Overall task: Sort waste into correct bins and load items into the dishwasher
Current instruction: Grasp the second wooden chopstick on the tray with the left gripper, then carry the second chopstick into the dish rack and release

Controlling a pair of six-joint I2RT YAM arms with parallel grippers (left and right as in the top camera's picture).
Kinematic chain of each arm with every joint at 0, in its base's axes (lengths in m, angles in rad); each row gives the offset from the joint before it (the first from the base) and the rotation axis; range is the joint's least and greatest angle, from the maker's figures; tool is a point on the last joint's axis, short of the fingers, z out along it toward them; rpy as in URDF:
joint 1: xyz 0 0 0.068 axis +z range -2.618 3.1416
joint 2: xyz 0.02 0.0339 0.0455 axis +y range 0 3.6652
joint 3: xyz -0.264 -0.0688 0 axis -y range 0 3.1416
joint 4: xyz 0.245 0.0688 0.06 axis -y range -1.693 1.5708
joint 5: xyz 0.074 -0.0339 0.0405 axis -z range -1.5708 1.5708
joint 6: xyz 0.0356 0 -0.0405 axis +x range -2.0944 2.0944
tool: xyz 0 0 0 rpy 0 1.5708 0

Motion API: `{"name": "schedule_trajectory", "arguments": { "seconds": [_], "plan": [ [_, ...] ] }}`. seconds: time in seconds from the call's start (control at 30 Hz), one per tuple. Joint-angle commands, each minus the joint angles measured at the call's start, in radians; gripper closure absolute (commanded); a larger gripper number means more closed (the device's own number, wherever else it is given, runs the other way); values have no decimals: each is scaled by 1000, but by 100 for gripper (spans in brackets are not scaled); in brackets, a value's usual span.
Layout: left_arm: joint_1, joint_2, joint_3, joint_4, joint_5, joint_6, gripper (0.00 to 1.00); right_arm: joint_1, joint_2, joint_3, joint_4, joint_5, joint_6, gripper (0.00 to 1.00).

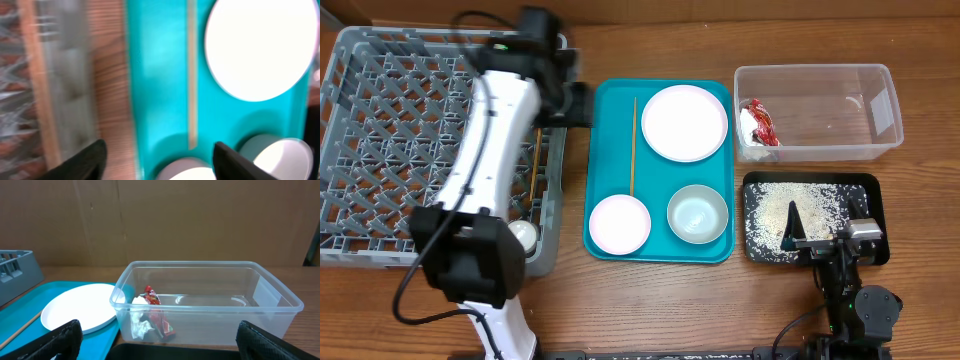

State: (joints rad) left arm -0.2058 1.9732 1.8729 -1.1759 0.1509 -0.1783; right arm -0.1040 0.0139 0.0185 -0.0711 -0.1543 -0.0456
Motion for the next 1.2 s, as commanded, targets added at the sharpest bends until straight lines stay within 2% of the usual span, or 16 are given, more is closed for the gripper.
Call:
{"name": "schedule_trajectory", "arguments": {
  "seconds": [0.0, 0.07, 0.17, 0.27, 0.37, 0.47, 0.53, 0.57, 0.6, 0.63, 0.8, 0.97, 1.03, 1.17],
  "plan": [
    [-75, 56, -83, 89, -20, -176, 28, -3, -11, -11, 6, -5, 0, 0],
    [-98, 93, -108, 167, 23, -169, 30, -3, -11, -11, 6, -5, 0, 0],
    [-130, 156, -118, 254, 81, -86, 33, -3, -11, -11, 6, -5, 0, 0],
    [-154, 217, -118, 264, 25, -62, 40, -3, -11, -11, 6, -4, 0, 0],
    [-161, 275, -118, 242, -11, -66, 52, -3, -11, -11, 6, -5, 0, 0],
    [-161, 330, -118, 241, -39, -81, 59, -3, -11, -11, 6, -4, 0, 0],
    [-161, 351, -118, 251, -39, -81, 68, -3, -11, -11, 6, -5, 0, 0],
    [-161, 358, -118, 255, -39, -84, 76, -3, -11, -11, 6, -5, 0, 0],
    [-160, 359, -118, 257, -39, -90, 89, -3, -11, -11, 6, -5, 0, 0],
    [-160, 359, -118, 257, -39, -100, 96, -3, -11, -11, 6, -5, 0, 0],
    [-156, 303, -79, 208, -58, -147, 96, -3, -11, -11, 6, -5, 0, 0],
    [-121, 168, 26, 55, -128, -148, 96, -3, -11, -11, 6, -4, 0, 0],
    [-96, 102, 62, -5, -140, -127, 96, -3, -11, -11, 6, -5, 0, 0],
    [-22, -36, 73, -75, -132, -10, 96, -3, -11, -11, 6, -5, 0, 0]
  ]
}}
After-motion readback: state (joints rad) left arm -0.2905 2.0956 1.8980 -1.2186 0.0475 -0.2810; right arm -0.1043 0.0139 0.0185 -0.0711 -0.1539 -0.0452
